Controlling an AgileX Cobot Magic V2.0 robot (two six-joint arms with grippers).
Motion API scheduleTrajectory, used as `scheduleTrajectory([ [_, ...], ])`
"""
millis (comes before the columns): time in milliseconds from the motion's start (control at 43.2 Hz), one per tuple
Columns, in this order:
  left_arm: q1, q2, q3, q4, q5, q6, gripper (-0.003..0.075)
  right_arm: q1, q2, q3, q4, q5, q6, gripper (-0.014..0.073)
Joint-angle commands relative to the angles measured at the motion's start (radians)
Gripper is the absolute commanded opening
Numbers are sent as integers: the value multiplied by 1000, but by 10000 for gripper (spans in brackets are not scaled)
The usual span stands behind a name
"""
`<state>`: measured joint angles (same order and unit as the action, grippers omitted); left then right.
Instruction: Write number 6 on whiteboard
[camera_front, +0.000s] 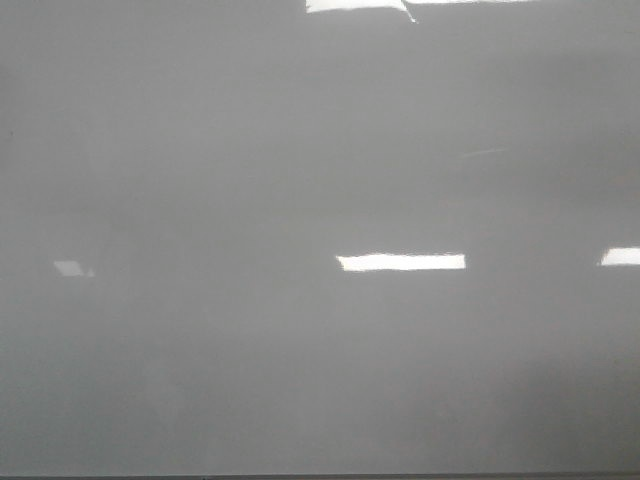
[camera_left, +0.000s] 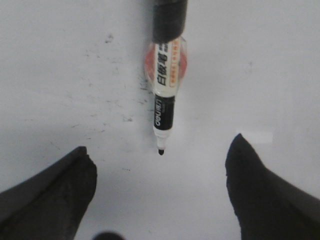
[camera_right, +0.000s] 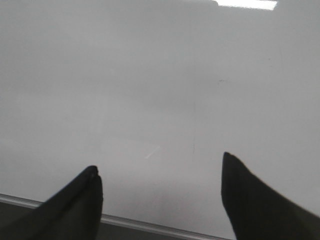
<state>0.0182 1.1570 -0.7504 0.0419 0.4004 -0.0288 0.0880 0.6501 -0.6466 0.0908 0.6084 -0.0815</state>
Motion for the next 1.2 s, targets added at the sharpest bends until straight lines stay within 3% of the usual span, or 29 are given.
scheduleTrajectory([
  [0,12,25,-29,-14,-124,-17,519,2,4,-27,4,-77,-12,528],
  [463,14,211,-29,-14,-364,-17,384,2,6,-27,4,-79,-12,528],
  [926,11,251,-29,-14,-417,-17,358,2,6,-27,4,-83,-12,528],
  [1042,6,268,-29,-12,-417,-17,321,2,6,-27,4,-90,-12,528],
  [1181,-3,267,-29,-12,-417,-17,213,2,6,-27,4,-92,-12,528],
])
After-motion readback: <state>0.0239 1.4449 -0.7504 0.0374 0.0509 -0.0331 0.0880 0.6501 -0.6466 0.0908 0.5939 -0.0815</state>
